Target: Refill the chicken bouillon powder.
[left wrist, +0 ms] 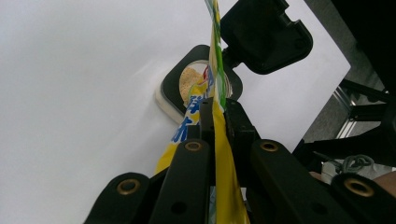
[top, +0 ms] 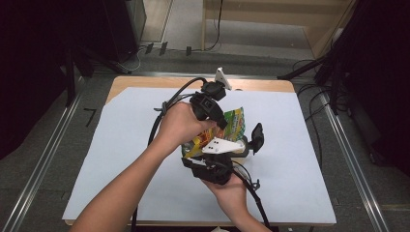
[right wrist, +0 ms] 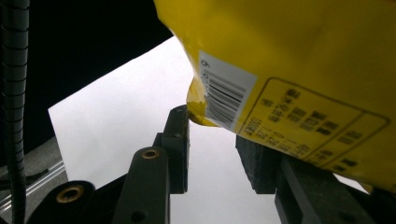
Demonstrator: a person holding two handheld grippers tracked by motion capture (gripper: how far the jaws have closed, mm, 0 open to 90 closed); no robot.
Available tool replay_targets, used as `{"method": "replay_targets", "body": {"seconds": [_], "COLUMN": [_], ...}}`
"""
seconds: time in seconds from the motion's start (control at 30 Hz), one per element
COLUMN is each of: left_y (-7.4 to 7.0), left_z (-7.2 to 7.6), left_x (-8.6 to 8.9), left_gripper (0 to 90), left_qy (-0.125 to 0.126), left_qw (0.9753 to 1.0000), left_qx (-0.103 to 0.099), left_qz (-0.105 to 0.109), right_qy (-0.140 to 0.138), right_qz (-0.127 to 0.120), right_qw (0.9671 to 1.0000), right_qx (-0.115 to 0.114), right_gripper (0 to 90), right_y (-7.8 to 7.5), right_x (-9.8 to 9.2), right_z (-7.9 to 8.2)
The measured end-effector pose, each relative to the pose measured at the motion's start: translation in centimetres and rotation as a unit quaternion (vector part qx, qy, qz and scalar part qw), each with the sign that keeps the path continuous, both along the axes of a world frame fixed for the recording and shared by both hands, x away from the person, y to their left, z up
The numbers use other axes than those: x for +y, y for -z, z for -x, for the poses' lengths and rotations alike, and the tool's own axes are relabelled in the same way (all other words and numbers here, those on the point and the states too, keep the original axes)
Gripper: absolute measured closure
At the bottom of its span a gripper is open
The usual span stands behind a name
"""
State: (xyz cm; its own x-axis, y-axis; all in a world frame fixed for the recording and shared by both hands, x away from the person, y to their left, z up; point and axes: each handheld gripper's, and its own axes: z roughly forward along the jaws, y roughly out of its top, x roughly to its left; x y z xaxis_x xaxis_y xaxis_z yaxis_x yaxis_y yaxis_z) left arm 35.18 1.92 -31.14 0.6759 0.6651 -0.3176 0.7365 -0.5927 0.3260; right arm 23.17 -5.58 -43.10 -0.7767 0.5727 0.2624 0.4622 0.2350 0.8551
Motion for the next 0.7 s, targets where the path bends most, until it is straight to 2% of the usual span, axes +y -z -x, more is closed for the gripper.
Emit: {"method": "replay_targets", "body": {"seconds": [0.5, 0.7], "left_y": [0.08, 0.30], "left_z": [0.10, 0.72], "left_x": [0.18, 0.87], "left_gripper": [88.8, 88.6], "left_qy": [0.004, 0.004], "left_qw": [1.0000, 0.9999], "left_qx": [-0.003, -0.007], "left_qz": [0.004, 0.014], "right_qy": [-0.001, -0.001], "right_qz": [0.006, 0.005], "right_qw": [1.0000, 0.9999], "right_qx": [-0.006, -0.009], "right_gripper": [65.1, 63.0], "right_y": [0.18, 0.75], "right_x": [0.13, 0.37], "right_z": [0.09, 0.34]}}
